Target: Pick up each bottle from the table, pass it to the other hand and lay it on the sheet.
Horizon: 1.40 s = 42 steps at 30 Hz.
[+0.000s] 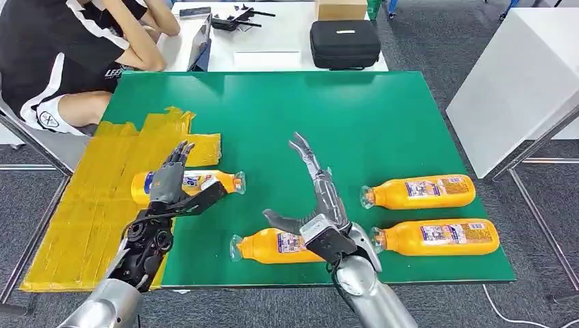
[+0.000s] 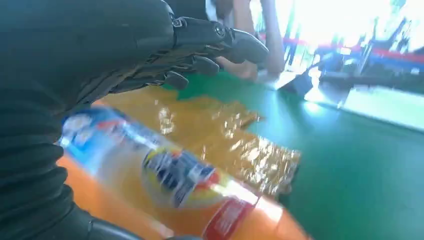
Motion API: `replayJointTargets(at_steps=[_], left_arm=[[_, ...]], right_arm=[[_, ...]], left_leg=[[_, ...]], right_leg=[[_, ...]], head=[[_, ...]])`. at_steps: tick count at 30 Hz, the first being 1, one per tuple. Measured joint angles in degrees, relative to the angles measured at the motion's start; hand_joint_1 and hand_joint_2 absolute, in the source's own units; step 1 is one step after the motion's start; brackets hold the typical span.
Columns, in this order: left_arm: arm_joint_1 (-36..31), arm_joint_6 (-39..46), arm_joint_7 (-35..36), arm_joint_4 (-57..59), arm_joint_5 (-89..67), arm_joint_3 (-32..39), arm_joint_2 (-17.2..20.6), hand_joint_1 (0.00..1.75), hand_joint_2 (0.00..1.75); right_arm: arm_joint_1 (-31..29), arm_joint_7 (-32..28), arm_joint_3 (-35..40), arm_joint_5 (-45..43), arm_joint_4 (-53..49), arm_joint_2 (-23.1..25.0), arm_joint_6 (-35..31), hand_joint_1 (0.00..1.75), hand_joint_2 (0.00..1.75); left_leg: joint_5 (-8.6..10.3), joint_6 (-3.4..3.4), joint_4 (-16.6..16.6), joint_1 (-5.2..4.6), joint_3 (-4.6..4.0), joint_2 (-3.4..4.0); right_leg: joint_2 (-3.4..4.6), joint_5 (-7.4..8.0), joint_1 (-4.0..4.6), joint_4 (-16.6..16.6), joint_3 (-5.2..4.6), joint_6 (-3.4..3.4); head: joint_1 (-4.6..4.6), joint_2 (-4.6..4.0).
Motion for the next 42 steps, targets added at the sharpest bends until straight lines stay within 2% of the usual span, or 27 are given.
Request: replayJointTargets(at_steps=[5,7,9,11,15,20,30,38,42], left_arm=[[1.76,0.68,1.1,-5.16,-0.71,-0.61,-0.33,0.0,1.75],[2.4,0.61,-0.11,-6.85,1.2,-0.87,-0.5,0.0,1.75],[3.42,-0.44,-3.24,-9.17,6.57,-0.96,-0.88,0.0,1.75],[5.05,-1.2,-7.2,-12.56,13.11,-1.24,-1.27,0.0,1.75],[8.52,-2.54,-13.03,-19.42,22.96,-1.38,-2.36,0.0,1.75],[12.12,-6.25,-18.44,-26.92,33.46,-1.51,-3.17,0.0,1.75],[14.73,-7.43,-19.27,-29.82,34.29,-1.49,-3.94,0.0,1.75],[14.97,-7.89,-19.84,-29.69,34.69,-1.51,-4.68,0.0,1.75],[14.93,-7.87,-20.02,-29.6,35.45,-1.49,-5.07,0.0,1.75]], right_arm=[[0.57,-0.07,-0.31,1.18,0.0,-0.02,-0.81,0.0,1.75],[0.7,1.95,-0.33,4.47,0.0,-0.07,-2.63,0.0,1.75],[0.72,7.33,-0.29,12.85,-0.02,-0.35,-4.48,0.0,1.75],[0.76,13.69,0.24,22.95,-0.02,-1.16,-3.57,0.0,1.75],[1.07,16.44,2.1,31.23,0.0,-2.93,0.34,0.0,1.75],[0.78,16.52,4.77,33.38,0.44,-5.23,4.32,0.0,1.75],[2.2,16.33,6.91,33.62,0.92,-8.2,7.72,0.0,1.75],[5.88,16.07,6.95,33.24,0.11,-10.21,8.57,0.0,1.75],[6.91,18.31,6.43,34.4,0.15,-10.75,9.22,0.0,1.75]], left_leg=[[0.0,0.0,0.0,0.0,-0.02,-0.01],[0.0,0.0,0.0,0.0,-0.02,-0.01],[0.0,0.0,0.0,0.0,-0.02,-0.01],[0.0,0.0,0.0,-0.01,-0.03,-0.01],[-0.01,0.0,0.0,-0.01,-0.07,-0.01],[-0.01,0.0,0.0,-0.01,-0.13,-0.01],[-0.01,0.0,0.0,-0.01,-0.09,-0.04],[-0.01,0.01,0.0,-0.01,-0.11,-0.03],[-0.01,0.0,0.0,-0.01,-0.11,-0.03]], right_leg=[[-0.01,0.0,0.0,-0.01,-0.01,0.0],[-0.01,0.0,0.0,-0.01,-0.01,0.0],[0.0,0.0,0.0,-0.01,-0.01,0.0],[0.0,0.0,-0.01,-0.01,-0.01,0.0],[-0.01,0.0,-0.01,-0.02,-0.03,0.0],[-0.01,0.0,0.0,-0.03,-0.09,0.0],[-0.03,0.0,-0.01,-0.04,-0.08,0.0],[-0.03,0.0,-0.01,-0.05,-0.09,0.0],[-0.03,0.0,0.0,-0.05,-0.08,0.0]], head=[[0.0,0.0],[0.02,0.0],[0.0,0.0],[0.0,0.0],[0.0,0.0],[0.0,0.0],[0.02,0.0],[0.0,0.0],[0.0,0.0]])
